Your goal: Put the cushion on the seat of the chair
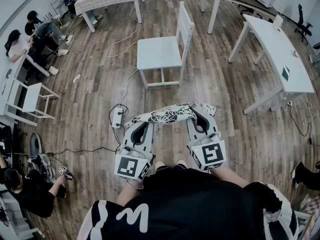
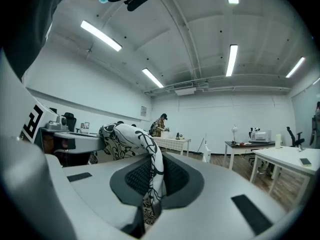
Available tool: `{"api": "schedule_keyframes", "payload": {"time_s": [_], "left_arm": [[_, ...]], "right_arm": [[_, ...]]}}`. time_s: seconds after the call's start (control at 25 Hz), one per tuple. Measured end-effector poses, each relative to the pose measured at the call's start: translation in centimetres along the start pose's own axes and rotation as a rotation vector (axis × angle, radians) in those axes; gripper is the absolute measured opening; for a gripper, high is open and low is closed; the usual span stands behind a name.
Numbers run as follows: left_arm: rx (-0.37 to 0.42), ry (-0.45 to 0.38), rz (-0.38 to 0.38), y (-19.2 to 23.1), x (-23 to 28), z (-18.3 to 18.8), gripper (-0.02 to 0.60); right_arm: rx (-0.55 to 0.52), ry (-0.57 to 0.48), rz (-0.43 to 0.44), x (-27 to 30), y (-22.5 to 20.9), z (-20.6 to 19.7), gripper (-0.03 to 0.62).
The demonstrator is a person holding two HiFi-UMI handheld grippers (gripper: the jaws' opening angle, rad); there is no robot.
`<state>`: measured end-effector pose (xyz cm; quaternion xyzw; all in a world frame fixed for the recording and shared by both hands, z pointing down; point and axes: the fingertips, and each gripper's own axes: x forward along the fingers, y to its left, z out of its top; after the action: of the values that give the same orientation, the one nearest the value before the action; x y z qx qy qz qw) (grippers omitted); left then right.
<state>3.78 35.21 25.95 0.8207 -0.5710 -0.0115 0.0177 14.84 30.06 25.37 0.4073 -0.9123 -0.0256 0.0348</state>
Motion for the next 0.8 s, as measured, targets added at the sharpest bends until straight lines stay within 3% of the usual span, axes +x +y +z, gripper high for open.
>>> {"api": "schedule_keyframes", "payload": {"time_s": [0.8], "left_arm": [[-0.004,0.006,-0.017,-1.0,-1.8,-0.4,0.003]], "right_arm": [[0.003,-0.005,-0.014,-1.9,1.2,-0.3,0.031]]}}
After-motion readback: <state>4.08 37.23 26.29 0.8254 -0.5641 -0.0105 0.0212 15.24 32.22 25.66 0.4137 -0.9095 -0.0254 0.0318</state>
